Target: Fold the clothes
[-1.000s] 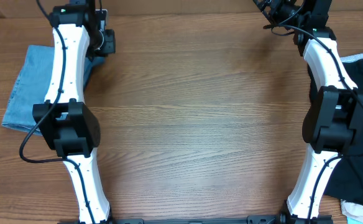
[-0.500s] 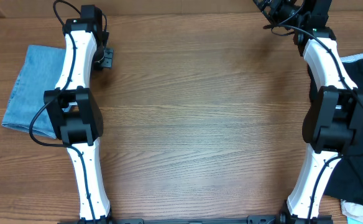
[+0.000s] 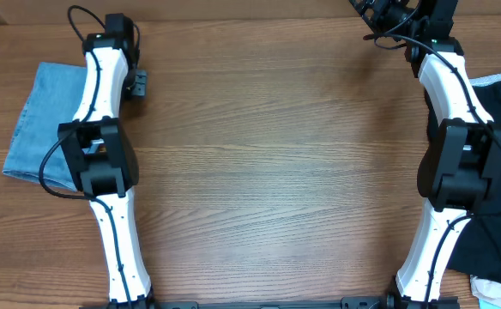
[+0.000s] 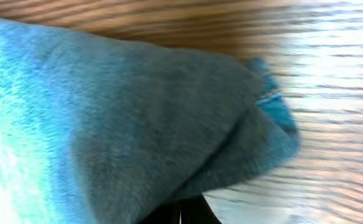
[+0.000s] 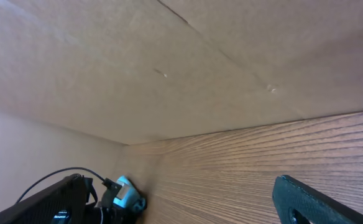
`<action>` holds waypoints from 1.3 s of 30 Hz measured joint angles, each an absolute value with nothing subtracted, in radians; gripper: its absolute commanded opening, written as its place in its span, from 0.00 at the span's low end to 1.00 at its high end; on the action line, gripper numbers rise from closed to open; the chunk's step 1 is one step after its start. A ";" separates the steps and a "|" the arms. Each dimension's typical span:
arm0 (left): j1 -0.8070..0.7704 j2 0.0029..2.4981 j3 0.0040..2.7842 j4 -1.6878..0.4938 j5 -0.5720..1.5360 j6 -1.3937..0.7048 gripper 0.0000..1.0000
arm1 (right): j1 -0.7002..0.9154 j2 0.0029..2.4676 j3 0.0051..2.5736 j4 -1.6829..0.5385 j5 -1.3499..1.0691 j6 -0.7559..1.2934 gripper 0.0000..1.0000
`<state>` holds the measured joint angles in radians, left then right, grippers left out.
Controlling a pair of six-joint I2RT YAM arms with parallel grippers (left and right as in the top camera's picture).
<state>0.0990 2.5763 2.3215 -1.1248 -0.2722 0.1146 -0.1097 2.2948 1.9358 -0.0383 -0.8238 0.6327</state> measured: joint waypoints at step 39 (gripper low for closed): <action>0.346 2.529 2.486 -1.227 0.150 -0.226 0.04 | -0.110 2.295 1.936 -0.038 -0.824 0.633 1.00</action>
<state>0.3462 2.5286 2.4859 -1.2266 0.1501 -0.2256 -0.1097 2.2948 1.9358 -0.0380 -0.8238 0.6327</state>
